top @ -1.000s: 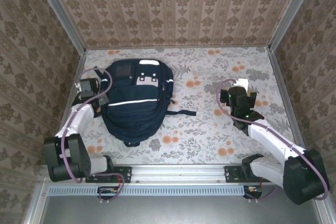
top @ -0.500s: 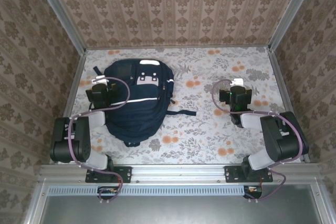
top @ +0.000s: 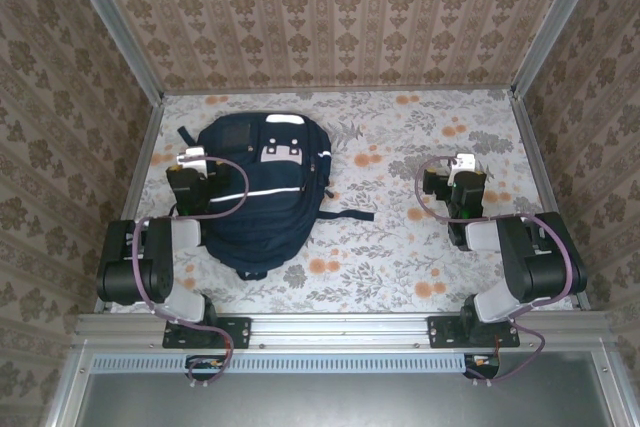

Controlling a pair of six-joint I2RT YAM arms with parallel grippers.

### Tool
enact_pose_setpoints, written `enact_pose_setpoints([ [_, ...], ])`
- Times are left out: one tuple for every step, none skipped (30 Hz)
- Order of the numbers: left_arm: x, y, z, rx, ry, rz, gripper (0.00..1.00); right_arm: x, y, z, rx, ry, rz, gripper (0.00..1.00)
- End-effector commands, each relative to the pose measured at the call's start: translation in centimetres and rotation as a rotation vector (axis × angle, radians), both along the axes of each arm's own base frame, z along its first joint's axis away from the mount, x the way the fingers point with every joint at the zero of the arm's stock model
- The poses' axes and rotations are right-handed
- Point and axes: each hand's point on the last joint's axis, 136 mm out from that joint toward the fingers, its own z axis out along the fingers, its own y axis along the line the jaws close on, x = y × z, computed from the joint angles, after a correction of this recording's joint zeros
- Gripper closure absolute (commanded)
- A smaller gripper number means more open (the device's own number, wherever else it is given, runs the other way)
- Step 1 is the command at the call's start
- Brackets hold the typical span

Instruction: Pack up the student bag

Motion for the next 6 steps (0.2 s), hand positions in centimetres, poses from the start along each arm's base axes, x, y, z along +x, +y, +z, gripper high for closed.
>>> enact_pose_setpoints([
  [-0.85,-1.44,-2.43,0.021,0.077,-0.074,0.00,0.72,0.46,1.21,0.029,-0.049,0.016,0.01],
  [-0.81,-1.42,-2.40,0.019,0.076,-0.072,0.00,0.75,0.46,1.24,0.029,-0.051,0.016,0.00],
  [-0.83,-1.42,-2.44,0.020,0.078,-0.073,0.00,0.74,0.46,1.23,0.029,-0.050,0.016,0.00],
  [-0.83,-1.43,-2.43,0.021,0.077,-0.075,0.00,0.72,0.46,1.18,0.029,-0.049,0.016,0.00],
  [-0.85,-1.47,-2.41,0.022,0.076,-0.076,0.00,0.73,0.46,1.19,0.029,-0.049,0.016,0.00],
  [-0.83,-1.50,-2.38,0.023,0.075,-0.076,0.00,0.72,0.46,1.17,0.029,-0.048,0.016,0.00],
])
